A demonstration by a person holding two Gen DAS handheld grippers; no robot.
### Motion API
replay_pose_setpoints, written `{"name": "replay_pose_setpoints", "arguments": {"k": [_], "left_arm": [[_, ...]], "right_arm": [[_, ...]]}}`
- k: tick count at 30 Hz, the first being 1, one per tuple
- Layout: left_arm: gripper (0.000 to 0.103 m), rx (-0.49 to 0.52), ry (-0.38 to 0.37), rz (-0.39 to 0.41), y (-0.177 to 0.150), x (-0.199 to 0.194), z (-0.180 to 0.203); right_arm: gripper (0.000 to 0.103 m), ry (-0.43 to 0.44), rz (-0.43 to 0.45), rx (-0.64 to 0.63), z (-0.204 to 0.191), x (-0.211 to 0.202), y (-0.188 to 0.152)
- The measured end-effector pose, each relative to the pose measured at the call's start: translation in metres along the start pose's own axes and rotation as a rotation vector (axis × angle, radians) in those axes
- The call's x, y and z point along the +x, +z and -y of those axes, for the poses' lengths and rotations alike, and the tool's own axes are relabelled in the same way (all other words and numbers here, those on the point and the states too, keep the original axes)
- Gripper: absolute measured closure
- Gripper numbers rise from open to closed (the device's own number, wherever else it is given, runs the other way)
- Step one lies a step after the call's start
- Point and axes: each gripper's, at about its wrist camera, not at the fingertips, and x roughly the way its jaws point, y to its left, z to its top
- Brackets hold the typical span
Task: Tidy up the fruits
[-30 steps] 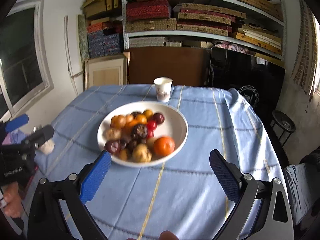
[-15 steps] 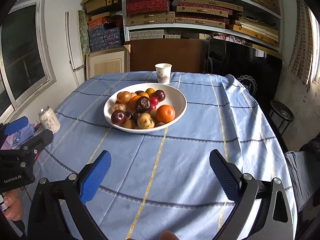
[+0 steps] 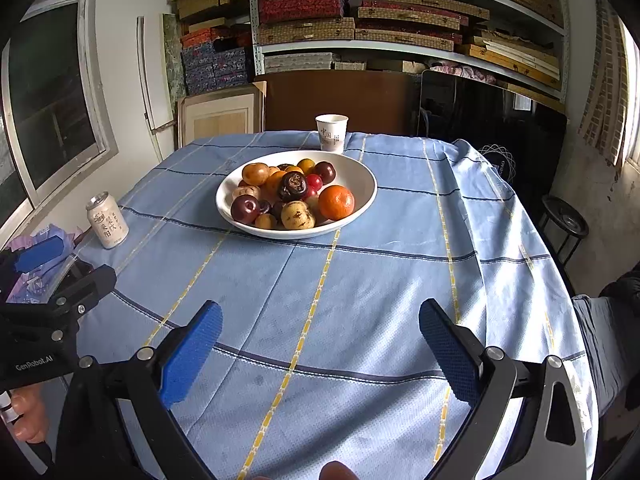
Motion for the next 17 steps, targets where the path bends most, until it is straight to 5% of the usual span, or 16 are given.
{"name": "replay_pose_setpoints", "arguments": {"k": [17], "left_arm": [[0.005,0.009,-0.003,0.005,0.0006,0.0015,0.0013]], "right_arm": [[0.004,0.009,0.000,-0.004,-0.0029,0.0017,0.0006]]}}
